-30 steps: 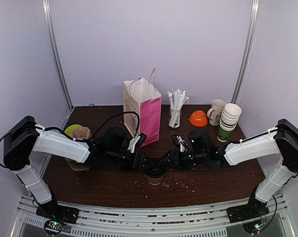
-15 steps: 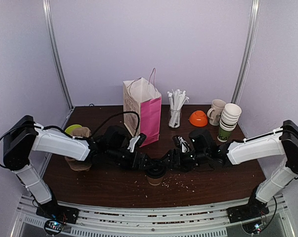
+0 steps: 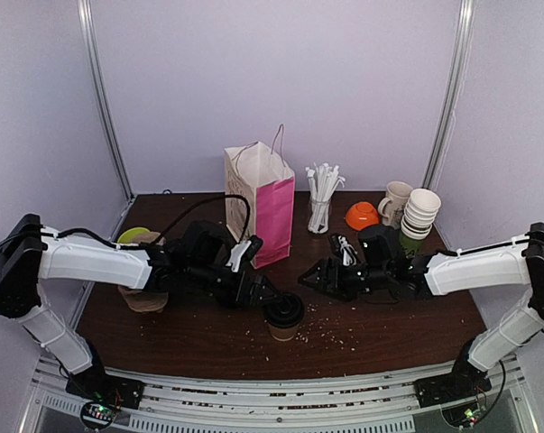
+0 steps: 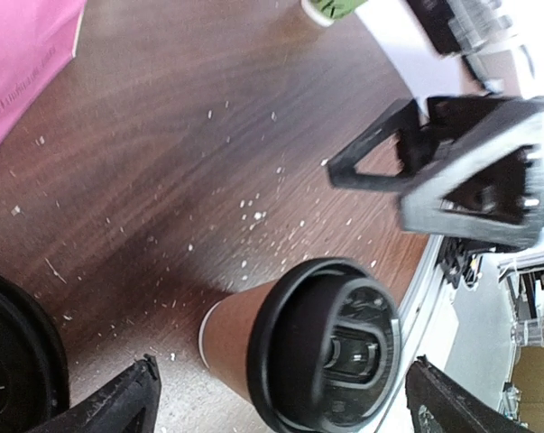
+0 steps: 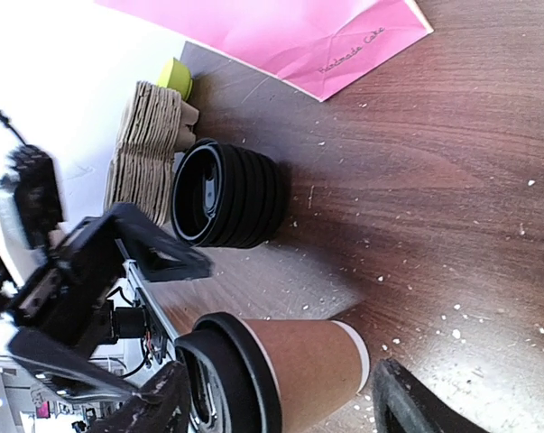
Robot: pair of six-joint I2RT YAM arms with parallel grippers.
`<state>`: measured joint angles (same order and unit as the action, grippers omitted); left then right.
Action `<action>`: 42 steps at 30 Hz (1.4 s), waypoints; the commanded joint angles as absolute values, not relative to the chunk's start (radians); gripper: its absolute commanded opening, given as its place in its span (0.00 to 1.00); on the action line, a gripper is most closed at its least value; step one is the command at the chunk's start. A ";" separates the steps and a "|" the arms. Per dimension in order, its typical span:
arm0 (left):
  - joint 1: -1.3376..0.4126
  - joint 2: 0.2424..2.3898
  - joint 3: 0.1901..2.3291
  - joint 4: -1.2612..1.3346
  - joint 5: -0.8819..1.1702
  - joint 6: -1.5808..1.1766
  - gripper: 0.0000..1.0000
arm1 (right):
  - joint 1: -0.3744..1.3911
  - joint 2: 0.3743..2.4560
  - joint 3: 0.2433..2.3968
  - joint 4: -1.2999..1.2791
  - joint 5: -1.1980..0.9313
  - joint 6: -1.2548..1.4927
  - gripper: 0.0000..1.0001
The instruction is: Pack the takeout coffee
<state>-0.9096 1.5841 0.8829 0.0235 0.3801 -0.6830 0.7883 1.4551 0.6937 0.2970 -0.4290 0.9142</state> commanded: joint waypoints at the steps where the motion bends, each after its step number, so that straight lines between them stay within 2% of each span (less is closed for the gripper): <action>1: -0.905 1.512 0.881 0.028 0.321 -0.705 0.98 | 0.779 1.476 0.678 0.304 -0.432 0.910 0.69; 4: -0.897 1.476 0.831 0.049 0.275 -0.746 0.94 | 0.780 1.493 0.667 0.322 -0.440 0.915 0.67; 8: -0.881 1.490 0.799 0.048 0.257 -0.775 0.83 | 0.780 1.520 0.669 0.332 -0.462 0.917 0.64; 12: -0.880 1.524 0.800 0.064 0.279 -0.777 0.77 | 0.781 1.532 0.670 0.331 -0.481 0.916 0.63; 32: -0.881 1.590 0.797 0.112 0.364 -0.772 0.71 | 0.796 1.522 0.640 0.292 -0.501 0.899 0.59; 37: -0.881 1.584 0.793 0.110 0.361 -0.772 0.72 | 0.797 1.485 0.640 0.285 -0.468 0.908 0.65; 42: -0.881 1.577 0.791 0.099 0.355 -0.769 0.74 | 0.797 1.433 0.644 0.241 -0.417 0.906 0.66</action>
<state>-0.8833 1.5784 0.8047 0.0643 0.3489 -0.7757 0.7918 1.4902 0.6552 0.2890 -0.4725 0.9150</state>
